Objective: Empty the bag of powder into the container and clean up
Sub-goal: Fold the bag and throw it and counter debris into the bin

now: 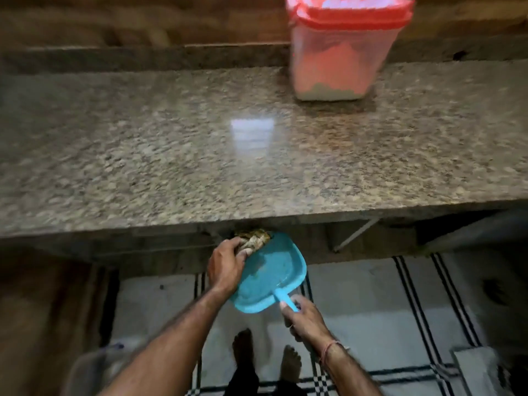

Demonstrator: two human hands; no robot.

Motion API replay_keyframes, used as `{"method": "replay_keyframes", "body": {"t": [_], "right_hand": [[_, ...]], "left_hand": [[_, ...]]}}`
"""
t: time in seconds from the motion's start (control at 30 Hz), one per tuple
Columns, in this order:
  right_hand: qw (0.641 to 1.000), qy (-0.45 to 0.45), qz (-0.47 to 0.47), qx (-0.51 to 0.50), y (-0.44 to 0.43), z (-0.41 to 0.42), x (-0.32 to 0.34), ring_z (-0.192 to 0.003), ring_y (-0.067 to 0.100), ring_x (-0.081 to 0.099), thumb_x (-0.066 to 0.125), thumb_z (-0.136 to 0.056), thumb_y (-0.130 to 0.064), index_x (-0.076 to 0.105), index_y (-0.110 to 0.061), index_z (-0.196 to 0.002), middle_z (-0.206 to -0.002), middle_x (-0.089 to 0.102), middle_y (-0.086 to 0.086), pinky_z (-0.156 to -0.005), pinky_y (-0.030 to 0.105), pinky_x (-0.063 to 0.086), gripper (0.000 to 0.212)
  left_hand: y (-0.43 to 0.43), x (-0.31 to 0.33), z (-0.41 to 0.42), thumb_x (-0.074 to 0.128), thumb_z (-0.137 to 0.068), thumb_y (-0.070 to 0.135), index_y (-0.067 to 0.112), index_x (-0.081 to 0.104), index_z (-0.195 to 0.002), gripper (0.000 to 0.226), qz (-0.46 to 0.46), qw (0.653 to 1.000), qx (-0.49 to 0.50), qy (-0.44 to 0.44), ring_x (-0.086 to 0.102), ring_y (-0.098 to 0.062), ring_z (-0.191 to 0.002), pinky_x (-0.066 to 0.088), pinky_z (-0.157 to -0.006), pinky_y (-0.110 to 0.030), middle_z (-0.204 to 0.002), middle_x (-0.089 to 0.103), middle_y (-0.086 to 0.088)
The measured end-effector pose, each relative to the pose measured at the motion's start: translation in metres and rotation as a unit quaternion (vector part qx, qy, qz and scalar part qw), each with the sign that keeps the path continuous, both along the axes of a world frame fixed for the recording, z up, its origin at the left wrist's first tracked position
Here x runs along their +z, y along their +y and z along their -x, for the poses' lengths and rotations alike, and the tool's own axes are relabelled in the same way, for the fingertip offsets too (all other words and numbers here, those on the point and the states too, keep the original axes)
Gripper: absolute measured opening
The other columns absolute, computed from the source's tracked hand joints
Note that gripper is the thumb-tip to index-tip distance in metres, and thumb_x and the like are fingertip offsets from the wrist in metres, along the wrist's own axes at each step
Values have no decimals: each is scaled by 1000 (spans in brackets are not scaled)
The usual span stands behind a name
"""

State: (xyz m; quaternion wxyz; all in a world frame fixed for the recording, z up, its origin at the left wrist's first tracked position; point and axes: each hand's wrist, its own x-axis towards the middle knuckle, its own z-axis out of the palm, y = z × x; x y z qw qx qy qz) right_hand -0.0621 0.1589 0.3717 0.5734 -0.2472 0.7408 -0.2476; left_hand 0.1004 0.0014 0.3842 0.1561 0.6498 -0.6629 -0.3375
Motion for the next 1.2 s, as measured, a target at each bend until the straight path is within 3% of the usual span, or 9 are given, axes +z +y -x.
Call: {"method": "replay_keyframes", "body": {"t": [0.13,0.23,0.4,0.53,0.77,0.87,1.0,1.13,1.2], "right_hand": [[994,-37,8,106,-12,-56,-5,-48,7,43,62,-97,-35,57,-11,-91,-68,57,-2,-44,21,34,25],[976,-49,18,212,-11,-102,-9,-47,2,42,63,-98,-33,58,-6,-97,-71,55,-1,-47,18,35,28],[936,-57,6,348,-2,-171,-13,-60,4,52,62,-99,-36,61,-16,-107,-80,60,-1,-53,18,42,22],[907,-35,-10,419,12,-233,-28,-46,0,49,65,-88,-42,60,-17,-100,-70,58,-2,-46,15,38,29],[874,4,-87,478,31,-360,-99,-38,4,41,58,-101,-20,57,-13,-98,-67,53,3,-38,18,32,8],[850,24,-63,522,28,-419,-149,-54,10,48,63,-96,-27,62,-19,-93,-73,60,3,-51,27,40,9],[824,56,-67,559,24,-491,-221,-52,11,52,64,-91,-42,61,-19,-86,-68,64,-1,-47,25,39,24],[783,102,-53,611,14,-553,-303,-76,20,56,56,-83,-42,65,-16,-103,-94,69,7,-61,29,43,33],[782,114,-38,612,15,-577,-326,-81,23,55,54,-77,-42,64,-17,-104,-103,72,11,-65,31,44,39]], "left_hand": [[26,5,-89,72,-86,30,27,75,-103,17,-11,986,168,-19,67,-25,-97,43,-70,-28,-103,72,1],[66,5,-155,72,-89,29,26,75,-106,18,-18,953,299,-40,67,-30,-101,39,-72,-27,-110,73,-2],[139,-12,-249,72,-92,30,20,73,-116,26,-4,891,454,-3,68,-29,-105,49,-80,-32,-115,74,-7],[201,-29,-315,72,-92,27,15,74,-118,29,12,849,528,-3,69,-29,-105,42,-76,-27,-111,76,-8],[284,-113,-415,71,-92,32,21,71,-123,33,-23,790,613,-14,66,-28,-113,50,-87,-36,-122,73,-5],[290,-157,-446,69,-92,35,23,71,-124,34,-23,775,632,-7,66,-27,-114,50,-88,-35,-123,72,-3],[296,-218,-484,69,-92,34,25,70,-125,33,-17,756,654,1,66,-26,-114,51,-90,-36,-123,72,0],[302,-286,-515,66,-93,38,26,71,-120,30,-18,744,668,-16,68,-24,-105,52,-82,-36,-115,75,3],[305,-310,-524,66,-92,39,26,72,-120,31,-14,743,669,-14,68,-23,-105,52,-82,-35,-115,75,3]]}}
